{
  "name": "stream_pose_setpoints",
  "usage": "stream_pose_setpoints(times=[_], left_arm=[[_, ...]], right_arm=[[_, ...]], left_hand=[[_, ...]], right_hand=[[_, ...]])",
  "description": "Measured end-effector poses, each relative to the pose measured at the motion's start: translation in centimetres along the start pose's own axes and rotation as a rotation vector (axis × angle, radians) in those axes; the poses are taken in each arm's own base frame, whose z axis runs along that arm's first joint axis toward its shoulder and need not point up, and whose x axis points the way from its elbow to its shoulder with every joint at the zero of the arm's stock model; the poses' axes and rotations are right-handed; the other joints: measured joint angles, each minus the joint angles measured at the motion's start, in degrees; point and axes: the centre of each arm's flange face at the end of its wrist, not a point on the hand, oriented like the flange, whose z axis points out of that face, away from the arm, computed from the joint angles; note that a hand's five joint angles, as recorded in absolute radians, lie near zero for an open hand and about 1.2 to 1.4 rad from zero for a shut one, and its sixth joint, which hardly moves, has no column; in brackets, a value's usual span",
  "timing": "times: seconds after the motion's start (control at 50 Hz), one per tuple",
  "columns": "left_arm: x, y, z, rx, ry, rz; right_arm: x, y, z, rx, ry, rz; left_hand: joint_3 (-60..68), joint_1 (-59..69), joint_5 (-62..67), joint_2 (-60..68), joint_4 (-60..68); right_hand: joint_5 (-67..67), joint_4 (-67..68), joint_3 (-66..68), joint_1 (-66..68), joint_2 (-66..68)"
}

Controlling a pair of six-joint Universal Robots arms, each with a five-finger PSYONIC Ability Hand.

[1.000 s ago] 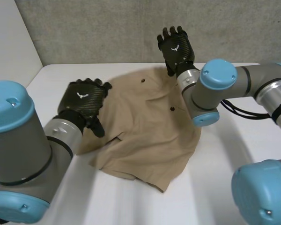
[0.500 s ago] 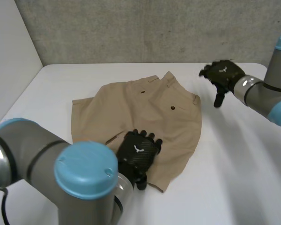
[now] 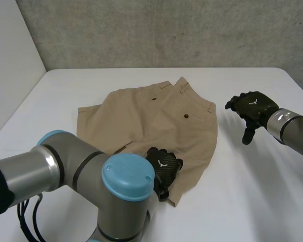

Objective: Fold the shorts.

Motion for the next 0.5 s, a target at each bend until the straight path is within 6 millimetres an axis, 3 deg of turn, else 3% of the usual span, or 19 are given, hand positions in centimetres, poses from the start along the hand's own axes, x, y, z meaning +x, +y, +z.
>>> stream_pose_setpoints(times=[0.04, 0.08, 0.1, 0.12, 0.22, 0.4, 0.5], left_arm=[[0.1, 0.1, 0.3, -0.003, 0.000, 0.001], [0.1, 0.1, 0.5, -0.003, -0.001, 0.000], [0.1, 0.1, 0.6, -0.003, -0.003, 0.000], [0.0, 0.0, 0.6, -0.001, -0.006, -0.001], [-0.5, -0.9, 0.4, 0.018, -0.039, -0.008], [-4.6, -8.6, -3.7, 0.227, -0.183, -0.071], [-6.2, -11.2, -5.7, 0.308, -0.218, -0.093]], right_arm=[[-0.1, 0.2, -0.1, -0.005, -0.003, 0.004], [0.0, 0.5, -0.2, -0.011, -0.005, 0.009], [0.0, 0.6, -0.2, -0.015, -0.005, 0.011], [0.0, 0.7, -0.2, -0.018, -0.006, 0.013], [0.1, 1.0, -0.3, -0.026, -0.008, 0.021], [-0.1, 1.0, -0.5, -0.037, -0.015, 0.052], [-0.5, 0.6, -0.5, -0.024, -0.027, 0.118]], left_hand=[[6.25, 6.23, 5.25, 5.95, 5.38], [25.70, 26.40, 25.34, 25.55, 25.72], [25.70, 26.40, 25.34, 25.55, 25.72], [33.07, 31.04, 32.86, 33.32, 33.19], [35.12, 31.14, 34.07, 35.18, 35.71], [35.33, 31.14, 34.06, 35.35, 35.73], [35.33, 31.14, 34.07, 35.35, 35.73]], right_hand=[[0.00, 0.00, 0.00, 0.00, 0.00], [0.00, 0.00, 0.00, 0.00, 0.00], [0.00, 0.00, 0.00, 0.00, 0.00], [0.00, 0.00, 0.00, 0.00, 0.00], [0.00, 0.00, 0.00, 0.00, 0.00], [0.00, 0.00, 0.00, 0.00, 0.00], [0.00, 0.00, 0.00, 0.00, 0.00]])
